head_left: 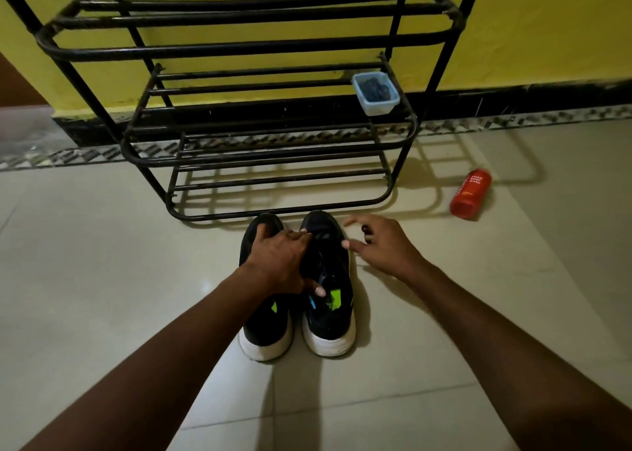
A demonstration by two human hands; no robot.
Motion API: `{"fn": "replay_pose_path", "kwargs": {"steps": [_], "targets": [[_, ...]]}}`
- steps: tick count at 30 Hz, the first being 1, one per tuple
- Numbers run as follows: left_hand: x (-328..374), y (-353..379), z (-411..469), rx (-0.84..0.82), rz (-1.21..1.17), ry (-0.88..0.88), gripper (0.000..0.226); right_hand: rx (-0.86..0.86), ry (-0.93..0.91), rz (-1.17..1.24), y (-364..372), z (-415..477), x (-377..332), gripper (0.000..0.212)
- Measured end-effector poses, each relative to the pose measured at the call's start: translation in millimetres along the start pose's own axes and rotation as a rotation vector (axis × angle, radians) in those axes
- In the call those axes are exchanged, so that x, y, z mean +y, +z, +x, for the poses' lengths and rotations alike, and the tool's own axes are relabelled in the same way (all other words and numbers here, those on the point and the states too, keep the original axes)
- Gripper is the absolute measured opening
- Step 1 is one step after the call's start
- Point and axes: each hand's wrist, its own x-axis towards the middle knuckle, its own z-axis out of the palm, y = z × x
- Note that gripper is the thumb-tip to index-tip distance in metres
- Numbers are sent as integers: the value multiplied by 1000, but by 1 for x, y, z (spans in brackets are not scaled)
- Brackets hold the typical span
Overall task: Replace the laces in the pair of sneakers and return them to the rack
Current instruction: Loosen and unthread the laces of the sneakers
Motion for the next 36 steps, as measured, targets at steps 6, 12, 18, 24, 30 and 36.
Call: {"fn": "replay_pose_path", "kwargs": {"steps": [6,12,18,24,30,36], "targets": [[-1,0,0,0,4,0,117,197,21,110,-13,1,-5,34],[-4,-4,0,-33,-117,16,95,131,227,12,-5,-18,20,13],[0,-5,9,187,-57,-8,39,238,15,-254,30,-56,10,32],[-1,-5,16,297,-258,-98,12,211,-85,-106,69,-70,6,51],[-10,-17,15,503,-361,-116,15,275,-48,-118,82,-77,2,50],[-24,-29,15,497,-126,-89,5,323,-36,-168,87,-79,1,45]]}}
